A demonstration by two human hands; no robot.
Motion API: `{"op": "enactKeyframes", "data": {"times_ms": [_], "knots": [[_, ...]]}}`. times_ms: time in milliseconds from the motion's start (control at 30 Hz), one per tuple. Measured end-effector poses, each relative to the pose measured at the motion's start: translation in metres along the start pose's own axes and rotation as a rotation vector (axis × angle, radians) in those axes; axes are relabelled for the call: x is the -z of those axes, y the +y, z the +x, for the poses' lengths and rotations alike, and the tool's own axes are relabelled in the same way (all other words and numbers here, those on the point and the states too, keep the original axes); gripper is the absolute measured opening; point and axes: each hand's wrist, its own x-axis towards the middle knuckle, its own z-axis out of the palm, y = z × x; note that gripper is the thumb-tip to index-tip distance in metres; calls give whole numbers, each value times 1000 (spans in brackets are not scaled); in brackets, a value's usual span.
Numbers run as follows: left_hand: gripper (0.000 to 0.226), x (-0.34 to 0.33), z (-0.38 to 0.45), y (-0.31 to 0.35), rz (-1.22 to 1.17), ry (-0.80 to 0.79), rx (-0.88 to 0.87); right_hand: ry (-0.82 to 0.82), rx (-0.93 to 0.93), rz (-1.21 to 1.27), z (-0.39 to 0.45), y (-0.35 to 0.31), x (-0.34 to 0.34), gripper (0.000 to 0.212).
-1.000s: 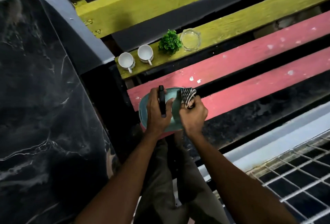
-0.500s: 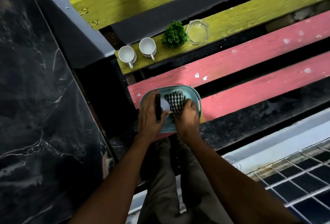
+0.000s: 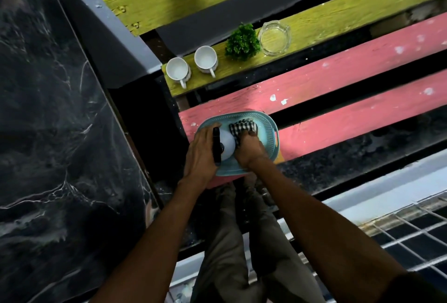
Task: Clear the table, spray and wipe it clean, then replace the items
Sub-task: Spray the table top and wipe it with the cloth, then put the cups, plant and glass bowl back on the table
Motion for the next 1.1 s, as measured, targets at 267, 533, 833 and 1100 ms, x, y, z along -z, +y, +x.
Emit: {"op": "enactKeyframes", "data": {"times_ms": [267,533,833,1100], "knots": [[90,18,5,-6,23,-101,125,81,-4,-35,-14,-4,20,29],[54,39,30,-1,-203,172,228,184,20,-159,-28,-22,55,28],[24,56,113,-19,-422,317,616,334,135,273,5,-88,134,22],[29,56,160,-42,-581,250,858,162,-13,434,113,-131,102,16]]}}
